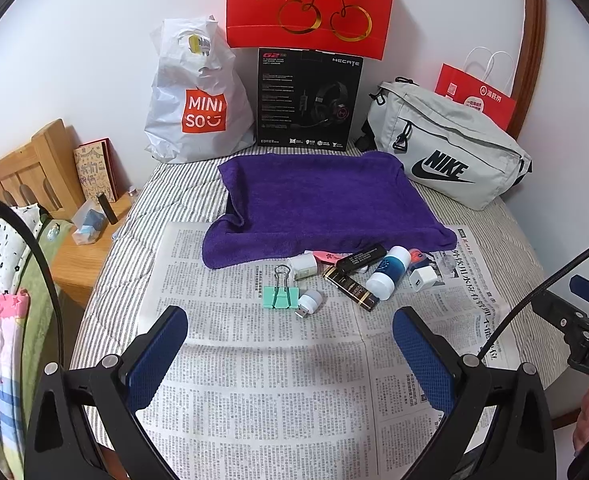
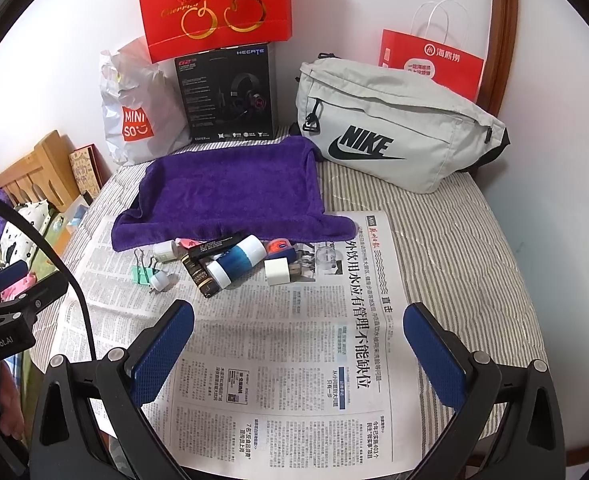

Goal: Organize rigid objects
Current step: 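Grasp the green binder clip with left tool while right tool grasps the clear cap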

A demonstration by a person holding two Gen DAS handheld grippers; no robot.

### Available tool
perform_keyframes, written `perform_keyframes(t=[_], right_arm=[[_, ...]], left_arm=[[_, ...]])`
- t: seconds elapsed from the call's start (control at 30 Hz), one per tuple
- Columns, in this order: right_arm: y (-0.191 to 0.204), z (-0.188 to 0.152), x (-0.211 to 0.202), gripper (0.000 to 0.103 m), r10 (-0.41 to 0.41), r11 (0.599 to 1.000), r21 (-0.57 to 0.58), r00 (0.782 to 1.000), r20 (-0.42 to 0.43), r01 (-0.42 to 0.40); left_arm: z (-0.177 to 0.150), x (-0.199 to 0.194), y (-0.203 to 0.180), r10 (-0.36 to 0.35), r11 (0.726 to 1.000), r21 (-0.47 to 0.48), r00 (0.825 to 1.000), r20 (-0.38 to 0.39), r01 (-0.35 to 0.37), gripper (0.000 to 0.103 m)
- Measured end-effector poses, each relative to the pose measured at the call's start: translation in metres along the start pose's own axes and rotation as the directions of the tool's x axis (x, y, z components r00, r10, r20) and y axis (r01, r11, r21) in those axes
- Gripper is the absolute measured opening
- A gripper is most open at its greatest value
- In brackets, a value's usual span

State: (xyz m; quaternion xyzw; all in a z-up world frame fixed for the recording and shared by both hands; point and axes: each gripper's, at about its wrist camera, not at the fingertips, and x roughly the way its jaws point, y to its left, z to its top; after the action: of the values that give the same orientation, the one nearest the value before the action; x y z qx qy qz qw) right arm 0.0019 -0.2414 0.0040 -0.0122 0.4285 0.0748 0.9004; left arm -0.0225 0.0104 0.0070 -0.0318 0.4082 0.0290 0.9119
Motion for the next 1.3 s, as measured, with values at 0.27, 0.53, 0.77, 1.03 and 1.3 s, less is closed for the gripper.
perform_keyframes(t=[0.27, 0.53, 0.77, 1.03, 1.3], right_arm=[[-0.004, 0.001, 0.010, 0.103, 0.009, 1.000, 0.006, 1.000, -0.009, -0.009], [-0.006, 0.002, 0.030, 0.103, 0.019, 1.000, 0.002, 0.999, -0.029, -0.019], [-0.007, 0.000, 0.054, 0.103, -0.008, 1.000, -0.020, 0.999, -0.050, 0.007], [-0.007, -0.005, 0.082, 0.103, -0.032, 0.998, -0.047, 0.995, -0.097, 0.028], [-0.013, -0.011, 0.108, 0.103, -0.055, 0.998, -0.050, 0.987, -0.154, 0.048]], left_arm=[[0.004, 0.012, 0.005, 0.000, 1.000, -0.004, 1.000, -0.012, 0.000, 0.103], [0.006, 0.038, 0.011, 0.036, 0.999, -0.013, 0.999, -0.039, -0.037, 0.103], [0.003, 0.078, 0.018, 0.052, 0.998, -0.027, 0.996, -0.077, -0.055, 0.103], [-0.005, 0.128, 0.013, 0.074, 0.997, 0.041, 0.991, -0.111, -0.070, 0.103], [-0.006, 0.160, 0.027, 0.100, 0.995, 0.042, 0.986, -0.132, -0.095, 0.103]])
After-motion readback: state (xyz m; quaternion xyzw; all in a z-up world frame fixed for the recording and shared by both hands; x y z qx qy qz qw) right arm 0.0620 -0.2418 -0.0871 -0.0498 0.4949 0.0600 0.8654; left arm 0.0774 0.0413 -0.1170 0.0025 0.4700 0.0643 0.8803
